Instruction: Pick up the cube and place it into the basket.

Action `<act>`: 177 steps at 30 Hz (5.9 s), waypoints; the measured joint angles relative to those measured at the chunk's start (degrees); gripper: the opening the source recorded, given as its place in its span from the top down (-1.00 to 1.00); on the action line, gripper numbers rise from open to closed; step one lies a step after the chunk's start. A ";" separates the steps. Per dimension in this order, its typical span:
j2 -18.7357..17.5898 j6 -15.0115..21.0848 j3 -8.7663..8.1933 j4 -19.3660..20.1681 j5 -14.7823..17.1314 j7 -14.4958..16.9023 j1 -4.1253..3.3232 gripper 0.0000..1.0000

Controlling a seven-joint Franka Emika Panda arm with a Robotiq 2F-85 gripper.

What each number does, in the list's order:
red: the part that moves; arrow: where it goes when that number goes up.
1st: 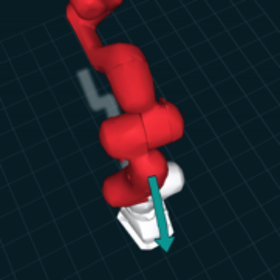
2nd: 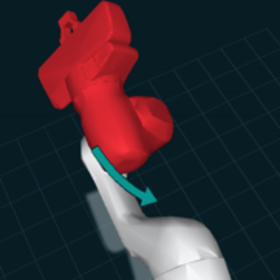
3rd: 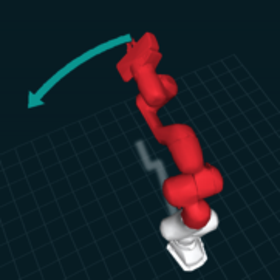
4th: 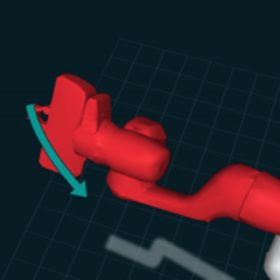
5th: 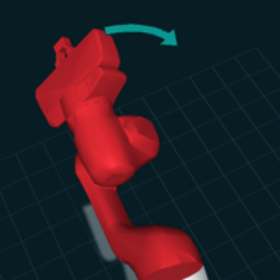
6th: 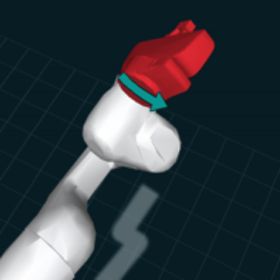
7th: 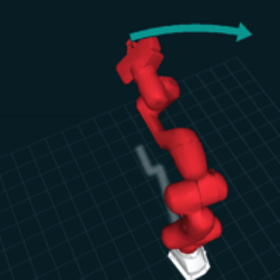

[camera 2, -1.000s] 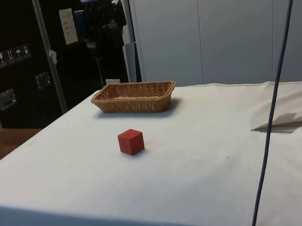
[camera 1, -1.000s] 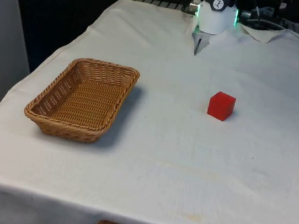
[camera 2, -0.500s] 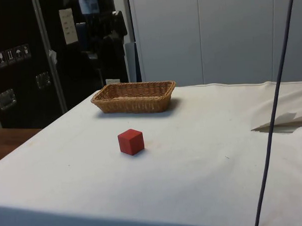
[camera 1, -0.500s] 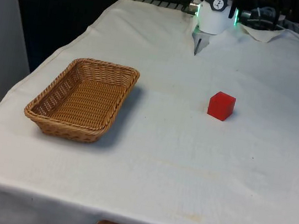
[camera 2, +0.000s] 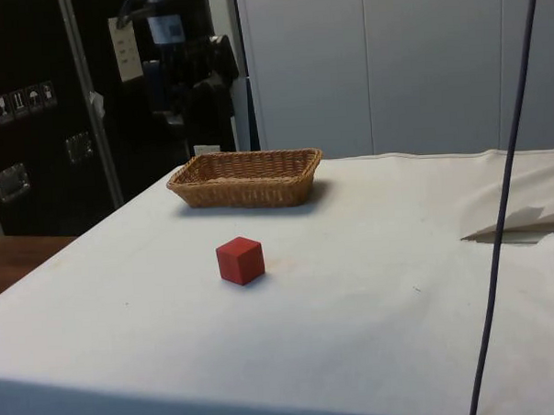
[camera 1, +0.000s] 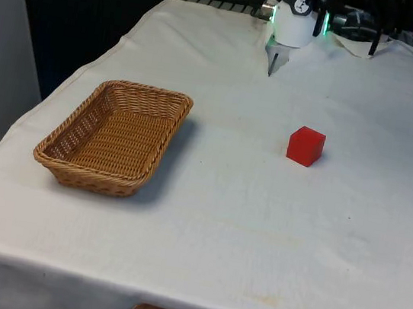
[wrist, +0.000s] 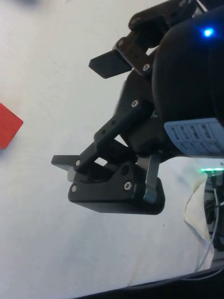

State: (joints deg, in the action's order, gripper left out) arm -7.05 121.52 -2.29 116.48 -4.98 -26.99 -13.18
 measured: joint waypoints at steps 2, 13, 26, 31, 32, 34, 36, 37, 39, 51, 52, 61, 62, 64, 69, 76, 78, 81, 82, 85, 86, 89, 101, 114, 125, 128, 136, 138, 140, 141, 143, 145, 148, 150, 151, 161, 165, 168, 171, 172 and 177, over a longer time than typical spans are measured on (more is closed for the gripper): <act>-0.29 0.00 0.00 0.00 0.00 -0.46 0.00 -1.00; -1.72 0.23 0.06 0.06 0.00 -2.64 0.00 -1.00; -3.32 0.74 0.17 0.11 0.00 -5.16 0.00 -1.00; -4.18 1.15 0.23 0.11 0.00 -7.05 0.00 -1.00; -4.30 1.15 0.23 0.11 0.00 -7.33 0.00 -1.00; -4.41 1.20 0.23 0.11 0.00 -7.68 0.00 -1.00; -4.64 1.26 0.23 0.11 0.00 -8.25 0.00 -1.00; -4.76 1.38 0.23 0.11 0.00 -8.48 0.00 -1.00; -5.04 1.72 0.34 0.11 0.00 -8.94 0.00 -1.00; -5.90 6.88 1.09 2.18 -1.38 -12.38 -0.06 -1.00; -5.90 7.33 1.09 2.35 -1.55 -12.66 -0.06 -1.00; -6.82 10.54 1.60 3.27 -3.09 -15.07 -0.06 -1.00; -6.88 10.71 1.60 3.32 -3.15 -15.07 -0.06 -1.00; -7.10 11.00 1.66 3.32 -3.15 -15.07 -0.06 -1.00; -7.33 11.17 1.66 3.38 -3.15 -15.07 -0.06 -1.00; -8.54 12.66 1.49 3.67 -3.15 -15.07 0.06 -1.00; -9.17 13.58 1.38 3.72 -3.15 -15.01 0.17 -1.00; -10.20 15.01 1.03 3.78 -3.15 -14.84 0.23 -1.00; -10.49 15.41 0.97 3.84 -3.15 -14.78 0.29 -1.00; -10.94 16.16 0.86 3.95 -3.15 -14.73 0.34 -1.00; -11.17 16.50 0.80 4.01 -3.15 -14.67 0.40 -1.00; -11.69 17.42 0.63 4.18 -3.15 -14.67 0.46 -1.00; -12.43 17.93 0.00 4.41 -3.15 -14.27 0.57 -1.00; -14.61 20.80 -0.97 4.93 -3.15 -13.46 0.97 -1.00; -15.18 21.54 -1.09 5.33 -3.15 -13.46 0.97 -1.00; -15.81 22.52 -1.20 5.33 -3.15 -13.46 0.97 -1.00; -17.02 24.12 -1.32 5.33 -3.15 -13.46 0.97 -1.00; -17.36 24.52 -1.32 5.33 -3.15 -13.52 0.97 -1.00; -17.88 25.10 -1.32 5.33 -3.15 -13.52 0.97 -1.00; -18.05 25.15 -1.32 5.33 -3.15 -13.52 0.97 -1.00; -18.16 25.27 -1.32 5.33 -3.15 -13.52 0.97 -1.00; -18.39 25.44 -1.32 5.44 -3.15 -13.52 0.97 -1.00; -18.56 26.47 -1.32 6.19 -3.15 -13.58 0.97 -1.00; -18.62 26.87 -1.32 6.47 -3.15 -13.58 0.97 -1.00; -18.62 27.22 -1.32 6.76 -3.15 -13.64 0.97 -1.00; -19.25 30.94 -1.32 9.11 -3.15 -13.75 0.97 -1.00; -19.94 31.97 -1.32 9.17 -3.15 -13.75 0.97 -1.00; -20.17 32.26 -1.32 9.17 -3.15 -13.75 0.97 -1.00; -20.80 33.00 -1.38 9.11 -3.15 -13.75 0.97 -1.00; -20.86 33.00 -1.38 9.11 -3.15 -13.75 0.97 -1.00; -20.86 33.00 -1.38 9.05 -3.15 -13.75 0.97 -1.00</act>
State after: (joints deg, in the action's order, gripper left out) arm -27.90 154.53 -3.67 125.54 -8.14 -40.74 -12.20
